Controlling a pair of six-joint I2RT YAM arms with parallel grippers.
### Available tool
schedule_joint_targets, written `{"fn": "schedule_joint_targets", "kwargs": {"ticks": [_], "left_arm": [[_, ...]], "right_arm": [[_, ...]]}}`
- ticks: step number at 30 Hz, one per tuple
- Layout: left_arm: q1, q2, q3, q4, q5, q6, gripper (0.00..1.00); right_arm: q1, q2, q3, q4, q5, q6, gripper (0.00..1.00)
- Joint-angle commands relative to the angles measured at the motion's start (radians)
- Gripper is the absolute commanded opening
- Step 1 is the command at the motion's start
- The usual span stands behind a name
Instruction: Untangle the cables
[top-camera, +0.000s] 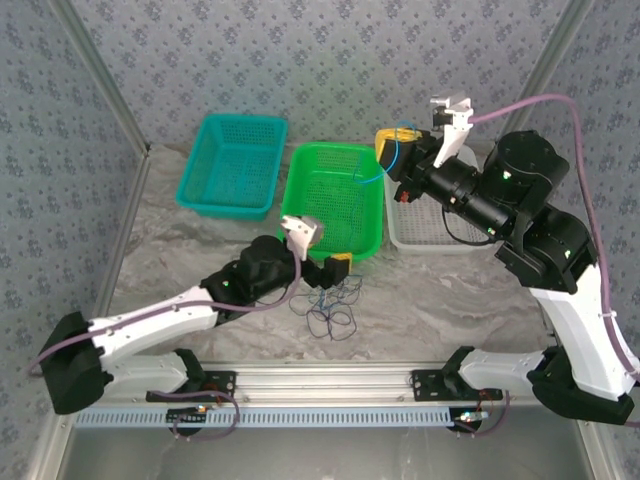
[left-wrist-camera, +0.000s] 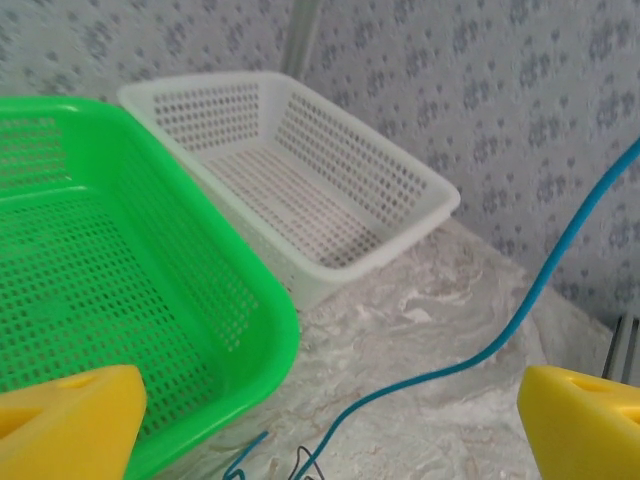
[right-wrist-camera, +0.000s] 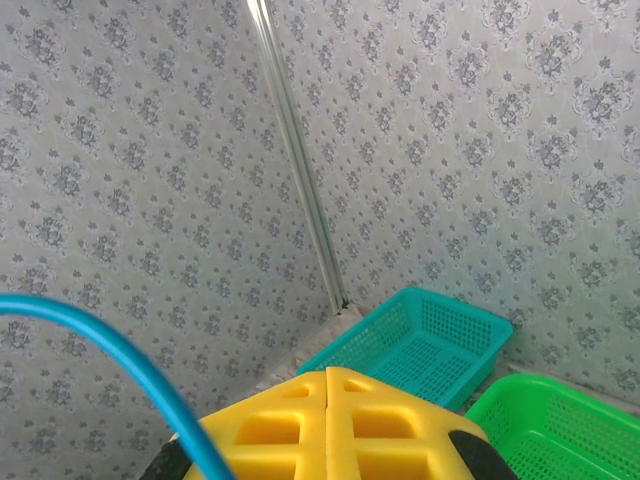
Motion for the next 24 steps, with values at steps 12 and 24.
{"fn": "schedule_joint_targets", "kwargs": {"ticks": [12,24], "left_arm": [[-0.021,0.340,0.155,0.078,-0.021,0.037,0.77],[-0.020,0.281,0.086,0.021,-0.128,-0.004,0.78]], "right_arm": [[-0.055,-0.015,0.134,0.048,-0.030,0.041,0.00],[-0.253,0.036,0.121,-0.073,0.074,-0.112,0.00]]}}
